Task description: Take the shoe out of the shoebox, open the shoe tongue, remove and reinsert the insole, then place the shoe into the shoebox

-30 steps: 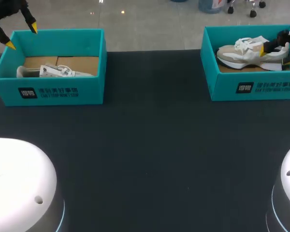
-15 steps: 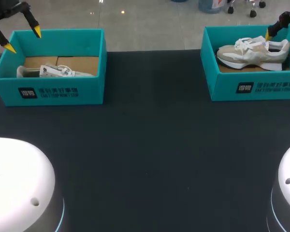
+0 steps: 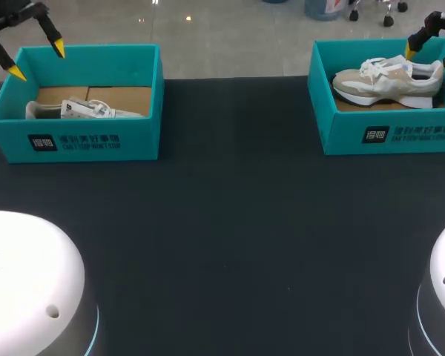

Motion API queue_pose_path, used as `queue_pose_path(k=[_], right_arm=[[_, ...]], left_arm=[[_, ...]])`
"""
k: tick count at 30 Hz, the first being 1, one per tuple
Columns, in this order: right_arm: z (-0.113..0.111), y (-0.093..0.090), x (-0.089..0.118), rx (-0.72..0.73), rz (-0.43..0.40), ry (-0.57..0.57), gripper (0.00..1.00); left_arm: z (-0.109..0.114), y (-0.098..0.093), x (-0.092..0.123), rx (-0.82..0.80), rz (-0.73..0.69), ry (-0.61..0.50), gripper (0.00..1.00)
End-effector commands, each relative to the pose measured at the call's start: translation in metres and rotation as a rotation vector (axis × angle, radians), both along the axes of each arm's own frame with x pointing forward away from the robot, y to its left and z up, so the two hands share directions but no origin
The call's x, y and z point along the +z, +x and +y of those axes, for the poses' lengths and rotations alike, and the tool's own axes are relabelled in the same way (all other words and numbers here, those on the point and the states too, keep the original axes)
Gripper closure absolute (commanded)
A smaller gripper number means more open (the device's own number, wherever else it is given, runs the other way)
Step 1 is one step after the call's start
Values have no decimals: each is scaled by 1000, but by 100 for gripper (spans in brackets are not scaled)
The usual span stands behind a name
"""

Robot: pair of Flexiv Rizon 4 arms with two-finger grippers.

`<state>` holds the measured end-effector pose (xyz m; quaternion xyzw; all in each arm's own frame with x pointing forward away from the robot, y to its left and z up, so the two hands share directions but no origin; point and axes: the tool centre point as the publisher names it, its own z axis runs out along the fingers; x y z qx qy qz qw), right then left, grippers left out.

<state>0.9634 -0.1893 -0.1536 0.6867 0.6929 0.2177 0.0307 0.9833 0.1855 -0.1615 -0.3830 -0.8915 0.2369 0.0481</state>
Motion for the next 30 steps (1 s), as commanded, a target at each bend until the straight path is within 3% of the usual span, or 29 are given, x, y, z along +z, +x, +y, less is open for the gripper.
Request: queue_pose_path(k=[1,8,17,24,26,30], right_arm=[[-9,12,-15,-49,29,30,0],[-50,61,-30,-181,-51,-97,0],[-77,118,-58,-220,-4,-212,0],[-95,141,-73,-244,56,-227,0],[-99,144,-74,-248,102,-172,0],[-99,144,-74,-248,102,-172,0]], left_arm=[[1,0,0,-2,1,1,0],[1,0,0,-2,1,1,0],[1,0,0,-2,1,1,0],[1,0,0,-2,1,1,0],[1,0,0,-2,1,1,0],[1,0,0,-2,1,1,0]])
